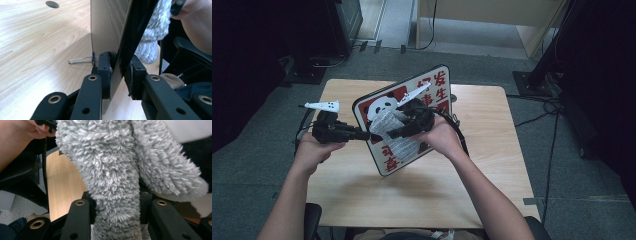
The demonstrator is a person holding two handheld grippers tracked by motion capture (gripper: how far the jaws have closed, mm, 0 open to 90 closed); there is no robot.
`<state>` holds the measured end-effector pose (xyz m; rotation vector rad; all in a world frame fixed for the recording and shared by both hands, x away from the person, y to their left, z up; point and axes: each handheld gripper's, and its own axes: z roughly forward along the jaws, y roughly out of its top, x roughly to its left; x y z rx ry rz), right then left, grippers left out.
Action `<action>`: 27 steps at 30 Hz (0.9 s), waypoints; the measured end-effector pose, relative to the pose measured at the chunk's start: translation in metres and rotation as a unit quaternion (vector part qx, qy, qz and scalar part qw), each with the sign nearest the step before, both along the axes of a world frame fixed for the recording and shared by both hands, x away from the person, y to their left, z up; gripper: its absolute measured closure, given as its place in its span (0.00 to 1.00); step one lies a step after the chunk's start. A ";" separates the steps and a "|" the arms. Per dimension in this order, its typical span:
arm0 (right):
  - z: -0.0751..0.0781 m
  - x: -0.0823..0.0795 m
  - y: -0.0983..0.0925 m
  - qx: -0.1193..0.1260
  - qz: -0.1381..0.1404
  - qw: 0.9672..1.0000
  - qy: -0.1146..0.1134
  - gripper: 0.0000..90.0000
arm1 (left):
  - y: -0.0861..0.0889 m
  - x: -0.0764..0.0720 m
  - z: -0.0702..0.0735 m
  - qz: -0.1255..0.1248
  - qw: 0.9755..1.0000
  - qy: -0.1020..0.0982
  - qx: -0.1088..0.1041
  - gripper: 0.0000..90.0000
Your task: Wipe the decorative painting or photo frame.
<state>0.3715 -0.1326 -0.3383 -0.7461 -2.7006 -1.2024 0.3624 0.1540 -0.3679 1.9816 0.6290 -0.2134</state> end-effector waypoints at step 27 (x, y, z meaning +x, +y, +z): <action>-0.043 -0.008 -0.006 -0.005 0.001 1.000 0.024 0.73 | 0.000 -0.001 0.000 0.000 1.000 -0.001 0.000 0.85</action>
